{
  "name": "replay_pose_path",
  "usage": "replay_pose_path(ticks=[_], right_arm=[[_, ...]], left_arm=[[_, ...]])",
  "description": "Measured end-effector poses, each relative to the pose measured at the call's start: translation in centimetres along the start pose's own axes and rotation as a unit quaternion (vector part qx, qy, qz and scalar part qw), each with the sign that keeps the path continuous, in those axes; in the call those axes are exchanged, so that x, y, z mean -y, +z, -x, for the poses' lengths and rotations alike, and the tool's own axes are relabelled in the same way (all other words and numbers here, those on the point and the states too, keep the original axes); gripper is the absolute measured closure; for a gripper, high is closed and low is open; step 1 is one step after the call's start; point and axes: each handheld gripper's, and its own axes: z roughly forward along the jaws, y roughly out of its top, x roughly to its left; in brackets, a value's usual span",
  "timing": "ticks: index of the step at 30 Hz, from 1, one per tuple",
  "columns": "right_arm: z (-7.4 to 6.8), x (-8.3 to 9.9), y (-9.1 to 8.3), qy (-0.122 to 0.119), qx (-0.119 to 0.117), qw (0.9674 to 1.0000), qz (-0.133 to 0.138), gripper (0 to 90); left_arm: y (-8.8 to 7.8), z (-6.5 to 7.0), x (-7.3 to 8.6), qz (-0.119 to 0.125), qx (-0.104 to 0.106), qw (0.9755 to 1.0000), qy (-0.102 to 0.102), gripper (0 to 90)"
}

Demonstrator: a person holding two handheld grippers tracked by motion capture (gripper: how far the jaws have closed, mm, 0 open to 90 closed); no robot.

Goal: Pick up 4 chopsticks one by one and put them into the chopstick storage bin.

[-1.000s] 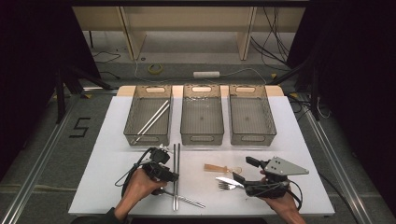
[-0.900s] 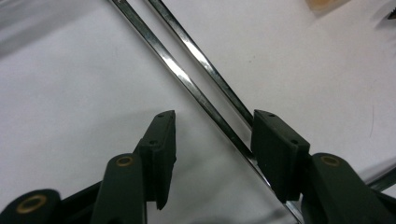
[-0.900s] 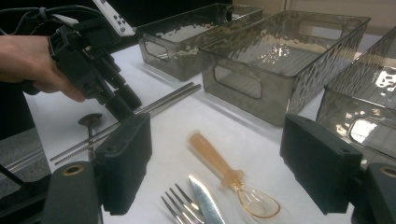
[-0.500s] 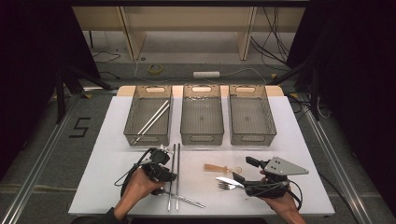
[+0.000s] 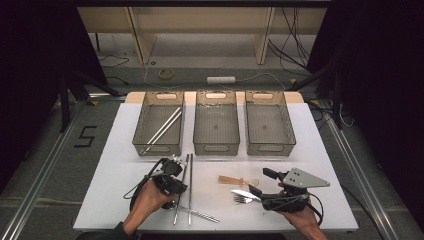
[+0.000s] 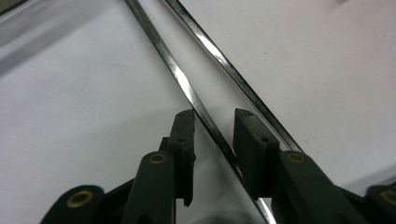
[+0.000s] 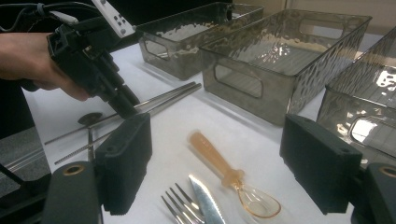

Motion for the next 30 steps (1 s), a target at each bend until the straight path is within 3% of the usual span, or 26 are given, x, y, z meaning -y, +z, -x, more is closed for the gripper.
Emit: replay_pose_path(ticks=[13, 30], right_arm=[[-0.03, -0.01, -0.02, -0.002, 0.0, 1.0, 0.0, 26.2], [-0.04, -0.02, -0.03, -0.002, 0.001, 1.0, 0.0, 26.2]], left_arm=[[-0.05, -0.34, 0.1, 0.005, 0.016, 0.9993, -0.034, 72.4], [-0.14, -0.44, 0.28, 0.005, 0.029, 0.998, -0.057, 74.2]])
